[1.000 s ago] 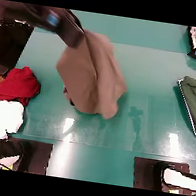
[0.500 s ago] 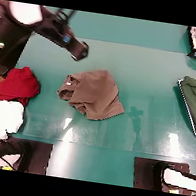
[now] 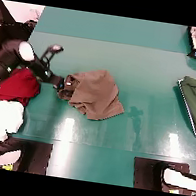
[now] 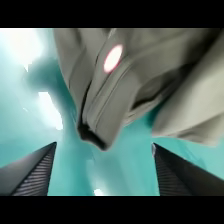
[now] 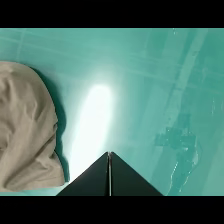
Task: Fold the shirts.
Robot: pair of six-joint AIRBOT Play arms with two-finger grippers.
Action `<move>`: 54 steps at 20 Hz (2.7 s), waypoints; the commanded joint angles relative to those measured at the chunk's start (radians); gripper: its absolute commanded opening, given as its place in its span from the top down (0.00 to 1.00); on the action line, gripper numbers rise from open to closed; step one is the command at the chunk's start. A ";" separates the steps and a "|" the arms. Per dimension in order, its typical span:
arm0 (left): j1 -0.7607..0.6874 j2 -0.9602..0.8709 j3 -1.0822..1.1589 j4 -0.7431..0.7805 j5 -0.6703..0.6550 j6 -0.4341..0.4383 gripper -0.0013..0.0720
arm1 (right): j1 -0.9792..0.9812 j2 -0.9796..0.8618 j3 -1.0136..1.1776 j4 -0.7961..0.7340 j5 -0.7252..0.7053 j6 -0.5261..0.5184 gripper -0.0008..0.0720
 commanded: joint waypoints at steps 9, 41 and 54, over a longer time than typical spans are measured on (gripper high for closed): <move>0.016 -0.002 -0.204 -0.123 0.326 -0.010 0.69 | 0.089 -0.010 -0.001 0.021 0.003 0.006 0.96; 0.025 0.053 0.063 -0.087 0.104 0.024 0.95 | 0.586 -0.200 -0.549 0.092 -0.499 0.124 0.96; 0.117 0.405 0.725 -0.068 0.026 0.025 0.95 | 0.141 0.369 -0.052 -0.288 -0.207 0.111 0.96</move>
